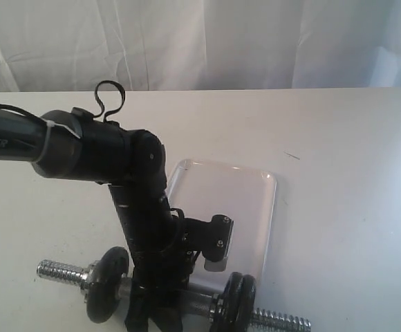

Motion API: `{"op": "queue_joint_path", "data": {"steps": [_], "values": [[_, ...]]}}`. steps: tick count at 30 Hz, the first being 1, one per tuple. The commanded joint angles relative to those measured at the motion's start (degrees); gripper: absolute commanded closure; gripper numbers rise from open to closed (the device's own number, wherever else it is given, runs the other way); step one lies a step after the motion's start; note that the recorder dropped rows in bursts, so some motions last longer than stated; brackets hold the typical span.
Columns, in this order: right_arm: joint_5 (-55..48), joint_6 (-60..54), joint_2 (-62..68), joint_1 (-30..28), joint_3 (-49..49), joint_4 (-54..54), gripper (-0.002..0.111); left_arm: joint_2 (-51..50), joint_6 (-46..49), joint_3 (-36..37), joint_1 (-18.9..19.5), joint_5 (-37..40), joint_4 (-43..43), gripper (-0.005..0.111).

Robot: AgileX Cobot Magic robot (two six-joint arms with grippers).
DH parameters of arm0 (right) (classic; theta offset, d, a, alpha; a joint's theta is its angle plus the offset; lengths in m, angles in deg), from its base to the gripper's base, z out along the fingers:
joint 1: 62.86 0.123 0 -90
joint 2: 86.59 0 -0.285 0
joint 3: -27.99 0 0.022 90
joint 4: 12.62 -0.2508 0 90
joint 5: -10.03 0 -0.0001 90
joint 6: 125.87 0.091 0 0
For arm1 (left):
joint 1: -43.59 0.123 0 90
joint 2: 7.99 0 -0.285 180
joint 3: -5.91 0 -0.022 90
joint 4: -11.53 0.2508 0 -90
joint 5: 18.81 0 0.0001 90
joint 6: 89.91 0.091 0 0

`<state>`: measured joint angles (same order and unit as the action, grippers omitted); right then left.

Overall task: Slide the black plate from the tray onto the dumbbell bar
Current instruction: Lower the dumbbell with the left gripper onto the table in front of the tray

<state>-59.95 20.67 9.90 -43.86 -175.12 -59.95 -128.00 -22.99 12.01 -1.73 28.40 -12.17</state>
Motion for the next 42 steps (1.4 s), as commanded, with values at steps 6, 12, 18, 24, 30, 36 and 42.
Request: {"op": "queue_joint_path", "data": {"steps": [6, 12, 18, 24, 30, 36, 42], "values": [[0.0, 0.3, -0.6, -0.2, -0.4, -0.6, 0.108, -0.3, -6.4, 0.4, 0.0, -0.6, 6.2, 0.053], [0.0, 0.3, -0.6, -0.2, -0.4, -0.6, 0.108, -0.3, -7.2, 0.4, 0.0, -1.2, 6.2, 0.053], [0.0, 0.3, -0.6, -0.2, -0.4, -0.6, 0.108, -0.3, -7.2, 0.3, 0.0, -1.2, 6.2, 0.053], [0.0, 0.3, -0.6, -0.2, -0.4, -0.6, 0.108, 0.9, -7.2, -0.8, 0.0, -1.6, 6.2, 0.053], [0.0, 0.3, -0.6, -0.2, -0.4, -0.6, 0.108, 0.9, -7.2, -1.7, 0.0, -0.4, 6.0, 0.053], [0.0, 0.3, -0.6, -0.2, -0.4, -0.6, 0.108, 1.0, -7.5, -1.7, 0.0, 0.9, 5.8, 0.053], [0.0, 0.2, -0.6, -0.2, -0.4, -0.5, 0.108, 2.7, -8.2, -1.7, 0.0, 0.7, 5.8, 0.053]]}}
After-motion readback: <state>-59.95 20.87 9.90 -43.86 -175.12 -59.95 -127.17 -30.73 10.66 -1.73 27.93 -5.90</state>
